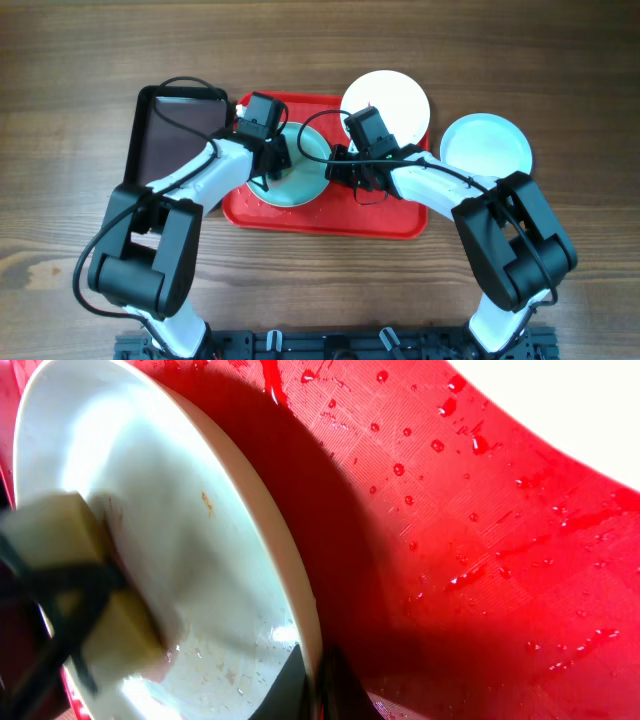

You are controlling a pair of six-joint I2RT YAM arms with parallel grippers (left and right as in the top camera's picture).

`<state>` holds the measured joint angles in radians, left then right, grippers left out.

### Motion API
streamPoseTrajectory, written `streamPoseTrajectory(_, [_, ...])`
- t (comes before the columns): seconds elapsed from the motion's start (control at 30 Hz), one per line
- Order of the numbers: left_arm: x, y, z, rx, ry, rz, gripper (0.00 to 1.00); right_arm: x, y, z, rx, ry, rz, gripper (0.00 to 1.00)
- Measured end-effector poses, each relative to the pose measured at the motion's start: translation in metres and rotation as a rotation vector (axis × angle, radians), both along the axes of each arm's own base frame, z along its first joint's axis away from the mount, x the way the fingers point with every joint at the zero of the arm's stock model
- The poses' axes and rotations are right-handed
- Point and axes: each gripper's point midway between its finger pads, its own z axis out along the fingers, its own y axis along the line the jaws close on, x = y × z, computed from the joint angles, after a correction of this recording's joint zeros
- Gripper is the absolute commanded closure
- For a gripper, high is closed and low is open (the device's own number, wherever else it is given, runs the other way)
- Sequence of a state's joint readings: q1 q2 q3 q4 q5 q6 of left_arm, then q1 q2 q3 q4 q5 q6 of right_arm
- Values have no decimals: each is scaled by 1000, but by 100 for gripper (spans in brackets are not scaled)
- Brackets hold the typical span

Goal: Clean dirty plates on tray and stack at the side
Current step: 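Scrub the second blue plate with the sponge while right gripper holds rim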

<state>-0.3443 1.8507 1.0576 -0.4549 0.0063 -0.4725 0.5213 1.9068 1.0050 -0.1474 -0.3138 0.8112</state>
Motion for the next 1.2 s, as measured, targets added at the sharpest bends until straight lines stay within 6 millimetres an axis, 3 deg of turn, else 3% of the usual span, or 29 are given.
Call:
streamPoseTrajectory(0.23, [-24,-34,2,-354,129,-145,96,0,0,0,0,0,0,96])
streamPoseTrajectory(0.4, [-7,-43,4,-419,48,-181,96,0,0,0,-1,1,0,96])
streamPoseTrajectory(0.63, [30,-11,3,-232,-89,-32,96,0,0,0,0,0,0,96])
streamPoseTrajectory(0.7, [33,0,3,-178,-94,12,96,0,0,0,0,0,0,96])
streamPoseTrajectory(0.83, [19,15,1,-111,-25,88,96,0,0,0,0,0,0,96])
streamPoseTrajectory(0.97, [-9,19,-1,-105,100,121,96,0,0,0,0,0,0,96])
streamPoseTrajectory(1.03, [-25,9,-1,-169,173,86,96,0,0,0,-1,1,0,96])
streamPoseTrajectory(1.2, [-44,-19,0,-326,243,-51,96,0,0,0,0,0,0,96])
